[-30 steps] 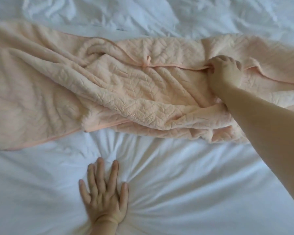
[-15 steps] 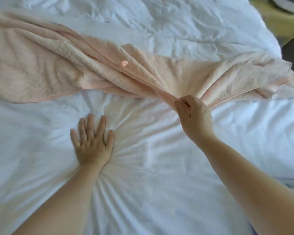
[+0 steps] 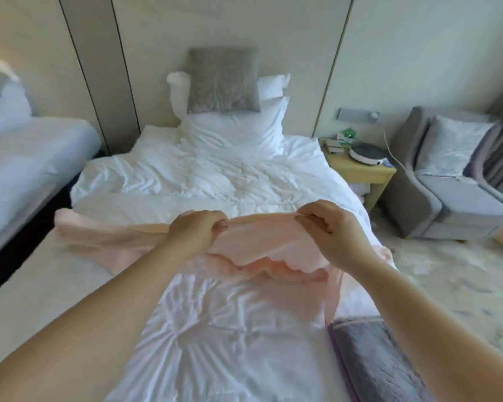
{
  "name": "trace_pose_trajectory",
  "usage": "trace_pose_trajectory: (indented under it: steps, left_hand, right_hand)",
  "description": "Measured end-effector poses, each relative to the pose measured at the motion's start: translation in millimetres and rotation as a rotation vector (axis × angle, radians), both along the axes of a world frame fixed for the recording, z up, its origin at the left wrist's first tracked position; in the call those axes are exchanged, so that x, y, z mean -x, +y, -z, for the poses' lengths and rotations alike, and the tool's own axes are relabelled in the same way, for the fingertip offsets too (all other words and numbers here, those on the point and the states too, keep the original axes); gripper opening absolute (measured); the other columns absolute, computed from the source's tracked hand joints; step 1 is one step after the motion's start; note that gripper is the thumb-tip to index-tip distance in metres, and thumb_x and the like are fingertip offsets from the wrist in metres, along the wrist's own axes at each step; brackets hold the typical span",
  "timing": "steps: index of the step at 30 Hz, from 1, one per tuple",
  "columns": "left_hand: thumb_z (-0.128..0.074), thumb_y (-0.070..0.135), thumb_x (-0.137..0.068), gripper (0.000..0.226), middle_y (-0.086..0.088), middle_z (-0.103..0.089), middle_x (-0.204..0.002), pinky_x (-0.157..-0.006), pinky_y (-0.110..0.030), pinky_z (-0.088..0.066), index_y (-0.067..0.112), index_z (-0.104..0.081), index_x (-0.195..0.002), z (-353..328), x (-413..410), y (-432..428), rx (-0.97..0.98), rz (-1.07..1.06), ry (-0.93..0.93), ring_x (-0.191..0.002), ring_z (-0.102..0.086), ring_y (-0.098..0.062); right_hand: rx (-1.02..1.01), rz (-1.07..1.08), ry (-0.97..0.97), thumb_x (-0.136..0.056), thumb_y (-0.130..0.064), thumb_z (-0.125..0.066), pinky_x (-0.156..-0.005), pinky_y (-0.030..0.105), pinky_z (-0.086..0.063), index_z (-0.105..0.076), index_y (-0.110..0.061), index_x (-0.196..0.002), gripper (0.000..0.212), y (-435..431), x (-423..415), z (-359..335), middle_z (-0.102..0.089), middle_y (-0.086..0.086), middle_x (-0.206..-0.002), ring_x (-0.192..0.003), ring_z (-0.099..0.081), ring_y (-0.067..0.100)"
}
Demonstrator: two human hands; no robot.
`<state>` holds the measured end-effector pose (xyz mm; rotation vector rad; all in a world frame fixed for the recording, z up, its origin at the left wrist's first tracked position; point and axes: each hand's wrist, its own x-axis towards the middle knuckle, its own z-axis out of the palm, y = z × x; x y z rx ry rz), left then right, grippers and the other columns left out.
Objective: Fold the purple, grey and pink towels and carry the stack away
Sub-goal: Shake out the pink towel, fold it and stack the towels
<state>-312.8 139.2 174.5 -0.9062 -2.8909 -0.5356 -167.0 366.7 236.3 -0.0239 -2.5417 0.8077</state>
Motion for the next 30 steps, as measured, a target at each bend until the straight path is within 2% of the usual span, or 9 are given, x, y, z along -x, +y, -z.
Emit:
trace_pose_trajectory:
  steps: [6, 8, 11, 14, 18, 22, 24, 27, 30]
  left_hand:
    - [-0.036, 0.057, -0.094, 0.042, 0.006, -0.058, -0.082, -0.066, -0.032, -0.038, 0.025, -0.063, -0.096, -170, -34, -16, 0.082, 0.021, 0.188, -0.084, -0.055, -0.021]
    - [-0.039, 0.056, -0.094, 0.044, 0.009, -0.046, -0.068, -0.057, -0.030, -0.030, 0.019, -0.058, -0.078, -229, -49, -13, 0.027, 0.023, 0.210, -0.073, -0.046, -0.018]
    - [-0.048, 0.039, -0.096, 0.044, 0.002, -0.042, -0.059, -0.049, -0.028, -0.025, 0.015, -0.044, -0.059, -289, -73, -7, -0.221, 0.075, 0.138, -0.063, -0.041, -0.018]
    - [-0.052, 0.021, -0.095, 0.020, 0.004, -0.055, -0.069, -0.045, -0.011, -0.036, 0.019, -0.065, -0.079, -318, -99, -1, -0.577, 0.079, 0.017, -0.061, -0.048, -0.011]
    - [-0.046, 0.003, -0.094, 0.027, -0.003, -0.065, -0.095, -0.067, -0.018, -0.049, 0.011, -0.070, -0.104, -341, -123, 9, -0.844, 0.103, -0.071, -0.083, -0.059, -0.012]
    - [-0.050, -0.001, -0.090, 0.030, -0.003, -0.064, -0.109, -0.087, -0.017, -0.043, 0.004, -0.066, -0.115, -354, -136, 23, -0.905, 0.129, -0.023, -0.101, -0.056, -0.011]
    - [-0.053, -0.001, -0.089, 0.029, -0.005, -0.064, -0.109, -0.087, -0.016, -0.041, 0.003, -0.065, -0.115, -355, -141, 29, -0.939, 0.156, -0.027, -0.100, -0.057, -0.011]
    - [-0.056, -0.002, -0.087, 0.028, -0.010, -0.066, -0.109, -0.090, -0.023, -0.046, 0.005, -0.065, -0.112, -353, -146, 37, -0.998, 0.192, -0.090, -0.098, -0.060, -0.014]
    - [-0.055, 0.000, -0.087, 0.024, -0.009, -0.066, -0.104, -0.098, -0.038, -0.049, 0.013, -0.066, -0.104, -352, -149, 42, -1.035, 0.199, -0.111, -0.102, -0.063, -0.023]
  right_hand:
    - [-0.001, 0.111, 0.043, -0.089, -0.025, -0.061, -0.067, 0.027, -0.042, -0.068, -0.023, -0.087, 0.007, 10, -54, -121, -0.063, -0.012, -0.077, -0.072, -0.055, 0.007]
    - [-0.024, 0.143, 0.089, -0.089, -0.026, -0.061, -0.060, 0.020, -0.039, -0.065, -0.026, -0.083, 0.008, 12, -67, -156, -0.058, -0.013, -0.066, -0.061, -0.052, 0.001]
    - [0.038, 0.171, 0.107, -0.089, -0.027, -0.058, -0.049, 0.011, -0.038, -0.061, -0.027, -0.076, 0.013, 8, -82, -187, -0.059, -0.011, -0.060, -0.050, -0.054, -0.001]
    - [0.080, 0.152, 0.085, -0.088, -0.026, -0.056, -0.052, 0.018, -0.044, -0.058, -0.029, -0.071, 0.017, -9, -92, -191, -0.060, -0.014, -0.058, -0.049, -0.056, 0.000]
    - [0.179, 0.086, 0.126, -0.087, -0.026, -0.057, -0.059, 0.026, -0.047, -0.059, -0.029, -0.070, 0.017, -31, -102, -192, -0.061, -0.013, -0.066, -0.058, -0.055, 0.000]
    - [0.331, 0.008, 0.179, -0.085, -0.022, -0.061, -0.072, 0.043, -0.056, -0.058, -0.028, -0.079, 0.009, -43, -109, -193, -0.062, -0.011, -0.074, -0.065, -0.060, 0.015]
    - [0.322, -0.019, 0.227, -0.086, -0.020, -0.059, -0.065, 0.039, -0.055, -0.048, -0.035, -0.086, 0.019, -48, -110, -189, -0.061, -0.010, -0.084, -0.061, -0.061, 0.019]
    - [0.234, -0.047, 0.333, -0.091, -0.017, -0.052, -0.052, 0.015, -0.043, -0.041, -0.047, -0.086, 0.033, -53, -113, -180, -0.057, -0.021, -0.093, -0.047, -0.052, 0.009]
    - [0.147, 0.012, 0.328, -0.088, -0.007, -0.049, -0.067, 0.013, -0.042, -0.054, -0.047, -0.081, 0.041, -54, -112, -170, -0.056, -0.022, -0.093, -0.071, -0.057, 0.000]
